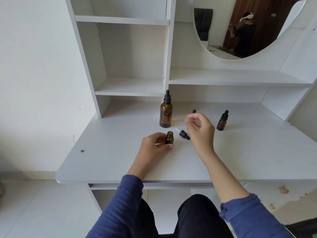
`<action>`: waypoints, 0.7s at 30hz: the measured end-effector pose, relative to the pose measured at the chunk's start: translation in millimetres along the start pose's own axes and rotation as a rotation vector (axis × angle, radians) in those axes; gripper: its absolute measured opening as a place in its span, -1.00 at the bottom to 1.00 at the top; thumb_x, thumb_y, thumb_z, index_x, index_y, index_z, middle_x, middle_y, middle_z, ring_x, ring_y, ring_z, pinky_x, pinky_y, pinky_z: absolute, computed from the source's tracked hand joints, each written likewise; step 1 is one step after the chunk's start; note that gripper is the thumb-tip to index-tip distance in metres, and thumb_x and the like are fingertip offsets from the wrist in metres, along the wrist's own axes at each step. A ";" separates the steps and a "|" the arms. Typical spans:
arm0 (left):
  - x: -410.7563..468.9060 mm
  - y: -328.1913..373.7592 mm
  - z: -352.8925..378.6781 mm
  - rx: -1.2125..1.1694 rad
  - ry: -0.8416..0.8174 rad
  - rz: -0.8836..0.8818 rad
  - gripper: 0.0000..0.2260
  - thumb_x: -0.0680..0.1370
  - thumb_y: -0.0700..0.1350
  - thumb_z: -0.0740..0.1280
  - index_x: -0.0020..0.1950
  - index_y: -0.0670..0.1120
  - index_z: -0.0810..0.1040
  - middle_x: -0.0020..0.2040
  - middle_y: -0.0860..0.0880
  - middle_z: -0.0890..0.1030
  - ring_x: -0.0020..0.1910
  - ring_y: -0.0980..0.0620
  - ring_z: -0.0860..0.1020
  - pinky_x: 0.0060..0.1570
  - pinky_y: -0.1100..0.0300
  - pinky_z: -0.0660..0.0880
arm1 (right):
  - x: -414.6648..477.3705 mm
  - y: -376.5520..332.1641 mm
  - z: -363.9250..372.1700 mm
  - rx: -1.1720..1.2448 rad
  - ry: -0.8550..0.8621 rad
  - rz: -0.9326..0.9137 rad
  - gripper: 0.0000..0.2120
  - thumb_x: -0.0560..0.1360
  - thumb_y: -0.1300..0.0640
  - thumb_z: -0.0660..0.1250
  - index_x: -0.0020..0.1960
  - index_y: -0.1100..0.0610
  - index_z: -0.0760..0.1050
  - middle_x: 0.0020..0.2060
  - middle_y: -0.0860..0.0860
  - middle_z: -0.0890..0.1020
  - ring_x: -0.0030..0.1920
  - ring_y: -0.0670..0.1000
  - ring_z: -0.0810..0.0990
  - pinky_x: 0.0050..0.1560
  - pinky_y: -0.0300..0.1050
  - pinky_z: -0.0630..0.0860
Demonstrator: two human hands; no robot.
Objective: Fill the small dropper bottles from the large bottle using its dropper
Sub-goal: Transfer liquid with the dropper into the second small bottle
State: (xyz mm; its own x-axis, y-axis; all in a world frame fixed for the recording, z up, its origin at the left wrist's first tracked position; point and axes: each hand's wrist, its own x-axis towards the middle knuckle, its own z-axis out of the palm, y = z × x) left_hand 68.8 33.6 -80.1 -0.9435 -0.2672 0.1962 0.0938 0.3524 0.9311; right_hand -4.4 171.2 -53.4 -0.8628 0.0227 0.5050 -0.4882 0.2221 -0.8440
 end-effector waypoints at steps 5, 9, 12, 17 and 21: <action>-0.1 -0.1 -0.2 -0.027 -0.006 -0.015 -0.76 0.41 -0.25 0.46 0.06 -0.15 0.59 -0.09 0.00 0.61 -0.14 0.25 0.56 -0.14 0.56 0.44 | 39.9 -37.9 19.3 0.056 -0.048 -0.071 -0.88 0.49 0.26 0.31 0.02 0.21 0.55 -0.07 0.04 0.62 -0.06 -0.13 0.57 -0.01 -0.52 0.45; -0.3 0.4 -0.3 -0.037 -0.003 -0.020 -0.77 0.40 -0.25 0.46 0.04 -0.14 0.59 -0.09 0.00 0.62 -0.15 0.24 0.56 -0.14 0.55 0.45 | 62.3 -47.0 43.9 0.047 -0.116 -0.034 -0.75 0.49 0.19 0.33 0.15 0.23 0.51 0.08 0.10 0.61 0.08 -0.02 0.57 0.07 -0.40 0.46; -0.9 -0.2 0.1 -0.031 -0.007 -0.016 -0.77 0.40 -0.24 0.46 0.04 -0.12 0.59 -0.08 0.00 0.63 -0.13 0.22 0.57 -0.14 0.55 0.46 | 68.4 -44.2 58.3 -0.019 -0.153 -0.052 -0.73 0.49 0.16 0.34 0.16 0.24 0.51 0.08 0.10 0.62 0.07 -0.02 0.58 0.12 -0.25 0.47; -0.1 -0.1 0.0 -0.051 -0.007 -0.024 -0.79 0.40 -0.25 0.46 0.00 -0.10 0.58 -0.09 -0.01 0.62 -0.16 0.22 0.56 -0.14 0.53 0.46 | 75.4 -36.4 67.9 -0.069 -0.105 -0.062 -0.91 0.47 0.25 0.33 -0.06 0.24 0.57 -0.13 0.10 0.66 -0.14 -0.02 0.58 -0.03 -0.16 0.52; 1.6 -1.1 0.0 -0.058 -0.013 -0.028 -0.77 0.40 -0.26 0.46 0.03 -0.14 0.59 -0.09 -0.03 0.62 -0.16 0.21 0.56 -0.13 0.52 0.47 | 79.2 -33.9 69.5 -0.060 -0.121 -0.042 -0.96 0.46 0.26 0.33 -0.14 0.22 0.56 -0.22 0.04 0.62 -0.19 -0.04 0.55 -0.20 -0.40 0.43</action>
State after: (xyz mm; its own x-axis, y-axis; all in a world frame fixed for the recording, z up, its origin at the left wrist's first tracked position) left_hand 67.2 32.7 -80.8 -0.9501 -0.2641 0.1658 0.0851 0.2921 0.9526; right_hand -65.3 97.8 2.7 -0.8532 -0.1049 0.5110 -0.5184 0.2788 -0.8084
